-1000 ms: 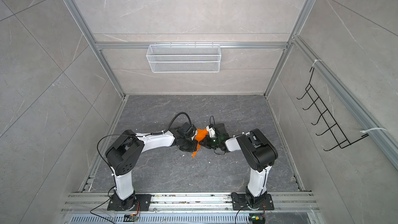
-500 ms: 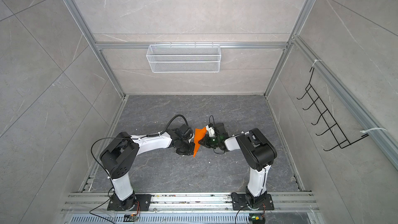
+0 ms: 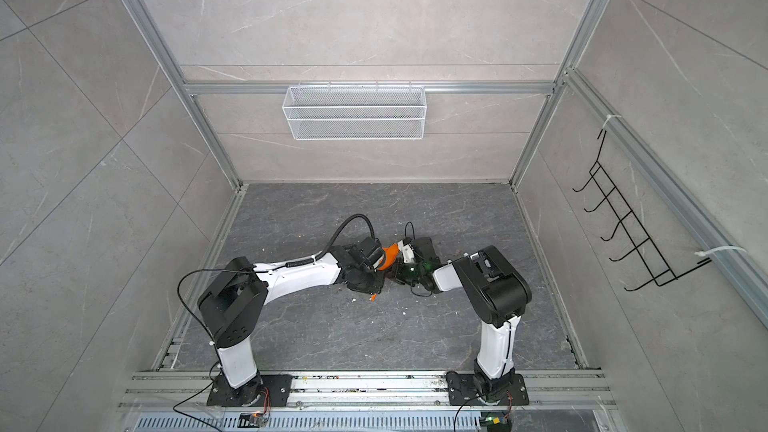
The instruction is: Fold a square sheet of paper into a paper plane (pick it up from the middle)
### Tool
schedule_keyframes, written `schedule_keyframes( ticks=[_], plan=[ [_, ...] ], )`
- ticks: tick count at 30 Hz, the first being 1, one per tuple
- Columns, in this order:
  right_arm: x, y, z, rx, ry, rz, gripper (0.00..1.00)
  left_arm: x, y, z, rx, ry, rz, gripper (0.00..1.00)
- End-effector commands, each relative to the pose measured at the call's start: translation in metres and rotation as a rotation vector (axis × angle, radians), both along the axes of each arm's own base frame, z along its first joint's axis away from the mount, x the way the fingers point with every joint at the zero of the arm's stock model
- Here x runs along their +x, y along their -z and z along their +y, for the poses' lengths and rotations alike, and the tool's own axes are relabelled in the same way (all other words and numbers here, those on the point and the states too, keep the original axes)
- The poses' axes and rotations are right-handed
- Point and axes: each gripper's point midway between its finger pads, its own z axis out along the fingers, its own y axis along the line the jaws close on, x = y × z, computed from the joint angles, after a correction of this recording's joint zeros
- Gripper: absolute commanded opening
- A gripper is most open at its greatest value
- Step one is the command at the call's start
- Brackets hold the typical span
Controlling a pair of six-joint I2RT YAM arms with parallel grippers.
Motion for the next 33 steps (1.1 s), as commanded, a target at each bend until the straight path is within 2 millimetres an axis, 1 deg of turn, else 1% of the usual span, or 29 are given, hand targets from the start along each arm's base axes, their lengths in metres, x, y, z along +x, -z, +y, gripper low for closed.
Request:
schedule_keyframes(
  ticks=[1, 5, 8, 11, 14, 16, 18, 20, 22, 28, 33],
  plan=[
    [-0.021, 0.056, -0.026, -0.131, 0.084, 0.157, 0.04, 0.002, 0.018, 0.011, 0.097, 0.013, 0.002, 0.05],
    [-0.022, 0.056, -0.026, -0.119, 0.089, 0.162, 0.04, 0.0, 0.027, 0.009, 0.11, 0.02, 0.017, 0.05],
    [-0.021, 0.057, -0.026, -0.118, 0.09, 0.163, 0.04, 0.001, 0.028, 0.01, 0.122, 0.022, 0.01, 0.05],
    [-0.021, 0.057, -0.027, -0.113, 0.096, 0.165, 0.04, 0.003, 0.021, 0.008, 0.114, 0.03, -0.003, 0.05],
    [-0.021, 0.058, -0.027, -0.114, 0.097, 0.166, 0.04, 0.006, 0.006, 0.004, 0.085, 0.033, -0.029, 0.05],
    [-0.021, 0.059, -0.028, -0.114, 0.1, 0.168, 0.04, 0.009, -0.002, 0.002, 0.072, 0.03, -0.052, 0.06],
    [-0.021, 0.059, -0.028, -0.114, 0.101, 0.169, 0.04, 0.017, -0.005, 0.004, 0.086, 0.023, -0.082, 0.08],
    [-0.021, 0.06, -0.028, -0.111, 0.103, 0.171, 0.04, 0.021, -0.002, 0.005, 0.113, 0.023, -0.09, 0.09],
    [-0.022, 0.061, -0.028, -0.109, 0.103, 0.173, 0.04, 0.023, 0.006, 0.006, 0.143, 0.03, -0.08, 0.1],
    [-0.023, 0.062, -0.028, -0.107, 0.105, 0.177, 0.04, 0.021, 0.023, 0.006, 0.188, 0.052, -0.045, 0.11],
    [-0.024, 0.064, -0.028, -0.105, 0.106, 0.181, 0.04, 0.02, 0.031, 0.013, 0.229, 0.049, -0.036, 0.12]
  ],
)
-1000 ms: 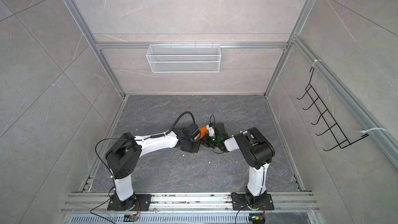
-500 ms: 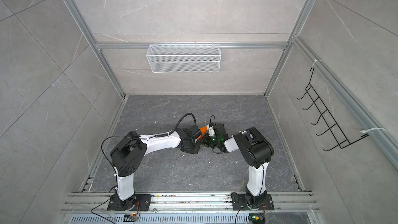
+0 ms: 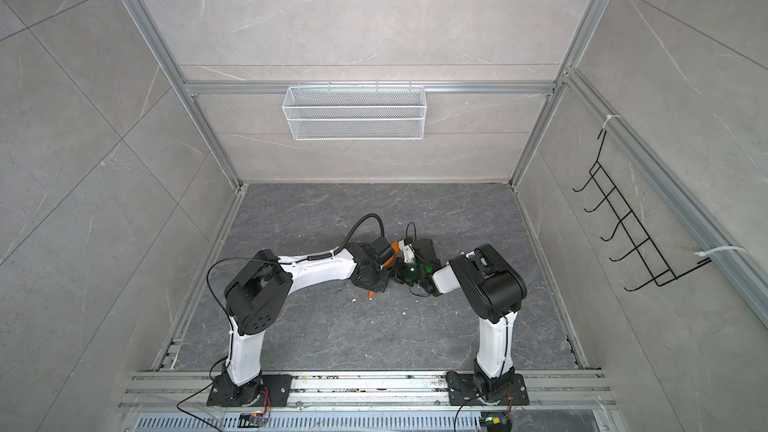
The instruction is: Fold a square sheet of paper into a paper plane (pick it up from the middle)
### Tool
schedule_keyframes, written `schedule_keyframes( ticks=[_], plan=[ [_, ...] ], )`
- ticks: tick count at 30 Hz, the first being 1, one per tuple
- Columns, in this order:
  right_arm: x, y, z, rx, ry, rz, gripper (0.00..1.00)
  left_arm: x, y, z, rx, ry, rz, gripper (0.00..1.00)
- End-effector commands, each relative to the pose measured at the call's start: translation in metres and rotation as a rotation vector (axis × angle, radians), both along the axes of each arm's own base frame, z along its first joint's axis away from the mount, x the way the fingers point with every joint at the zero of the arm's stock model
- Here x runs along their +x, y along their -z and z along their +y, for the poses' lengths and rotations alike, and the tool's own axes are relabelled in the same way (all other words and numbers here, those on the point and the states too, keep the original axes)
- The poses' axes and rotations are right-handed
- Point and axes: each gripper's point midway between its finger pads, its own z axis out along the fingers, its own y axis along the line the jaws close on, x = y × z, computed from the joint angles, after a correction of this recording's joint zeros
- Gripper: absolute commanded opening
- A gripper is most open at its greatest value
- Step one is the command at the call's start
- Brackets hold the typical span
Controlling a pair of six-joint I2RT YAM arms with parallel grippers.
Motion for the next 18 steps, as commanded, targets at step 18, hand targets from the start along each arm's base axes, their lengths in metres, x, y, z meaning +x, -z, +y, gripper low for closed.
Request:
schedule_keyframes(
  ticks=[18],
  plan=[
    [-0.028, 0.068, -0.032, -0.162, 0.082, 0.216, 0.04, -0.044, 0.012, 0.043, 0.112, -0.05, 0.123, 0.0]
  ],
)
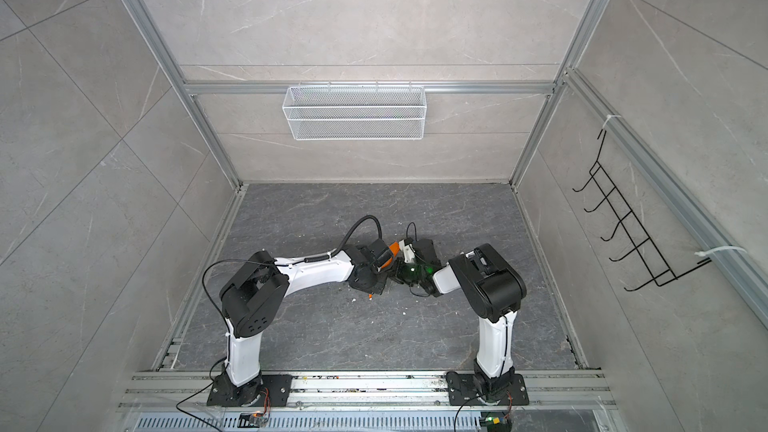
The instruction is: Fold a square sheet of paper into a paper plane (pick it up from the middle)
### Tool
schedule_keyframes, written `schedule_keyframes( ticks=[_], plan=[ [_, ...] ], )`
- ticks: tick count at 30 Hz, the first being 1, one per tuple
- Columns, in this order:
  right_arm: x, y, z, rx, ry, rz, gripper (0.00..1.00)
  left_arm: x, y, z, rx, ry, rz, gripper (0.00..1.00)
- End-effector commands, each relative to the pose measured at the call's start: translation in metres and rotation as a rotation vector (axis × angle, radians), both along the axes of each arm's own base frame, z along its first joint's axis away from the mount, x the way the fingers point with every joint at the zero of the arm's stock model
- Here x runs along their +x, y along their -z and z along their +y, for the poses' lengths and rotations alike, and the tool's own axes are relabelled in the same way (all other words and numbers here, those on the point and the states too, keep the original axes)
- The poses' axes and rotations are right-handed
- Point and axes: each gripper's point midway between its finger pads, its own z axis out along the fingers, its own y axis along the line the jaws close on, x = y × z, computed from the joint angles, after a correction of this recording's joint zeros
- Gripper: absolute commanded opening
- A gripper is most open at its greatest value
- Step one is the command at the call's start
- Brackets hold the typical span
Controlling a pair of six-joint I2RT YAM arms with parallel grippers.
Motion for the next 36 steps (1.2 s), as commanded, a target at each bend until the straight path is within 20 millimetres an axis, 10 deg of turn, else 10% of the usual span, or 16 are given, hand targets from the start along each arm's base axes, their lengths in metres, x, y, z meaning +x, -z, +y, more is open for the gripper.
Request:
schedule_keyframes(
  ticks=[1, 13, 22, 36],
  plan=[
    [-0.028, 0.067, -0.032, -0.17, 0.082, 0.211, 0.04, -0.033, 0.01, 0.029, 0.098, -0.02, 0.107, 0.0],
    [-0.028, 0.069, -0.034, -0.181, 0.09, 0.218, 0.04, -0.057, -0.001, 0.024, 0.089, 0.065, 0.142, 0.0],
    [-0.02, 0.05, -0.031, -0.196, 0.061, 0.165, 0.08, -0.038, -0.044, 0.018, -0.029, 0.083, 0.053, 0.0],
    [-0.019, -0.036, -0.047, -0.504, 0.073, 0.017, 0.55, 0.047, -0.094, 0.112, -0.281, -0.289, -0.211, 0.62]
  ],
)
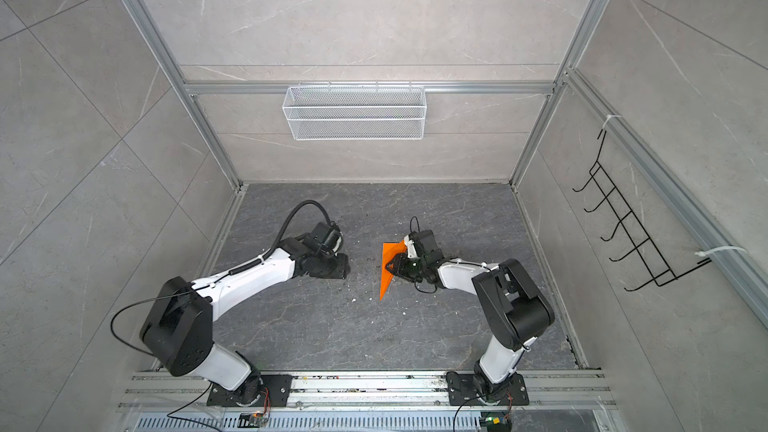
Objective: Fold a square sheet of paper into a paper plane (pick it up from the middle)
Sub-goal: 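Open both grippers and draw them back from the orange plane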
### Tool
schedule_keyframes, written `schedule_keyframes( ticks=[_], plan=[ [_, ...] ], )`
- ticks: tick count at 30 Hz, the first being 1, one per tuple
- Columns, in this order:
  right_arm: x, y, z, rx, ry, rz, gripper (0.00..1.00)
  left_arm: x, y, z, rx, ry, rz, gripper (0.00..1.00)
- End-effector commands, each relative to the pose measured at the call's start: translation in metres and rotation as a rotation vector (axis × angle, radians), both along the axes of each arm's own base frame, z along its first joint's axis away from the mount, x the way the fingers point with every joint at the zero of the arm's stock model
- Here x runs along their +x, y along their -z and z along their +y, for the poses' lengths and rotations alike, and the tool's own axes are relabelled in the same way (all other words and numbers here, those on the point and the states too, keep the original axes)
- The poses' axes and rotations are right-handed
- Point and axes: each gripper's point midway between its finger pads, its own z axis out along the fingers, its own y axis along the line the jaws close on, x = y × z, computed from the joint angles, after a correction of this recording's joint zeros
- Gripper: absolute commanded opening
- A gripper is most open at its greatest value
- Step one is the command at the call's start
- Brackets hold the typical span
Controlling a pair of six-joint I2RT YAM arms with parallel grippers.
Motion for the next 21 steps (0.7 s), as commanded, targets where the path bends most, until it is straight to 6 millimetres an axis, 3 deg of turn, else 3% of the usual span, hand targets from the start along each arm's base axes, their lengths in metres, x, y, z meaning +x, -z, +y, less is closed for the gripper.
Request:
schedule_keyframes(
  ticks=[1, 4, 8, 13, 17, 21],
  plan=[
    [-0.011, 0.002, -0.025, -0.272, 0.047, 0.018, 0.58, 0.016, -0.018, 0.014, -0.061, -0.072, -0.102, 0.65],
    [-0.012, -0.004, -0.03, -0.434, 0.084, -0.003, 0.66, 0.022, -0.019, 0.036, -0.052, -0.135, -0.144, 0.72],
    [-0.013, -0.006, -0.032, -0.561, 0.157, 0.002, 0.69, 0.024, -0.021, 0.047, -0.096, -0.173, -0.18, 0.82],
    [-0.008, 0.005, -0.026, -0.562, 0.187, 0.036, 0.62, 0.026, -0.019, 0.051, -0.13, -0.185, -0.177, 0.9],
    [-0.001, 0.012, -0.011, -0.542, 0.164, 0.067, 0.54, 0.026, -0.013, 0.05, -0.138, -0.188, -0.159, 0.9],
    [0.005, 0.019, -0.011, -0.568, 0.19, 0.086, 0.48, 0.026, -0.008, 0.049, -0.14, -0.193, -0.144, 0.9]
  ],
)
